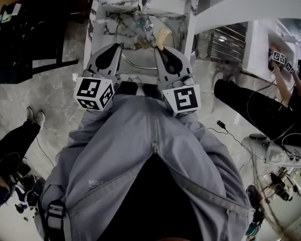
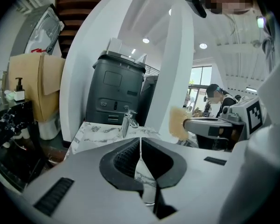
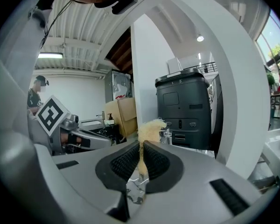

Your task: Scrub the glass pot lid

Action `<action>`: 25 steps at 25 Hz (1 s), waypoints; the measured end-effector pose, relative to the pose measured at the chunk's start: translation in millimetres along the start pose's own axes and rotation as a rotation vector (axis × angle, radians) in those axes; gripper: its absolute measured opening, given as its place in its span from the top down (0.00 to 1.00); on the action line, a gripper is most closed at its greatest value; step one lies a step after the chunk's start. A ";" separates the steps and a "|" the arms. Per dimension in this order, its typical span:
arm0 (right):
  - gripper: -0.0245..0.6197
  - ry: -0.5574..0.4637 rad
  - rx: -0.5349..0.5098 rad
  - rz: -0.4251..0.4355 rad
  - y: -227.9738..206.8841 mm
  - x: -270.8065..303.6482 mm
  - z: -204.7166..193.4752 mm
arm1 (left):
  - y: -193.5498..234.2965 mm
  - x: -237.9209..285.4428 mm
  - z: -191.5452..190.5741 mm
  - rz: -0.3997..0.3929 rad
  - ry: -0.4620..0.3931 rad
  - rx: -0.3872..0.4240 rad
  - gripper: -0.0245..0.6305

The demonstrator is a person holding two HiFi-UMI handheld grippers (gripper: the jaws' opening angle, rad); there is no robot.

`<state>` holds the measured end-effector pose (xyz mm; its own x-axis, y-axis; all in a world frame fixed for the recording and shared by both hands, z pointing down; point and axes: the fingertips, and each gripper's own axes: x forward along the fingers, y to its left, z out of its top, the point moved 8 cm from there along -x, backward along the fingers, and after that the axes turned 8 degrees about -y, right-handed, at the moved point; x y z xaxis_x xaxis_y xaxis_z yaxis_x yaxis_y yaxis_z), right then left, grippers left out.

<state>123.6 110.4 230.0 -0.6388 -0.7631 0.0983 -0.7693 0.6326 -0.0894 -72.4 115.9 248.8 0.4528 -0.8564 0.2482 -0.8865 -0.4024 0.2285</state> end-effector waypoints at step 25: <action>0.90 0.234 -0.001 -0.053 59.3 95.4 -58.2 | 106.6 30.2 -64.5 -0.165 0.221 -0.258 0.76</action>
<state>16.7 82.8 291.8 -0.5815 -0.7438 0.3297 -0.8018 0.5925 -0.0774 -147.1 68.0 341.3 0.6224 -0.6850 0.3786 -0.7591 -0.4104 0.5054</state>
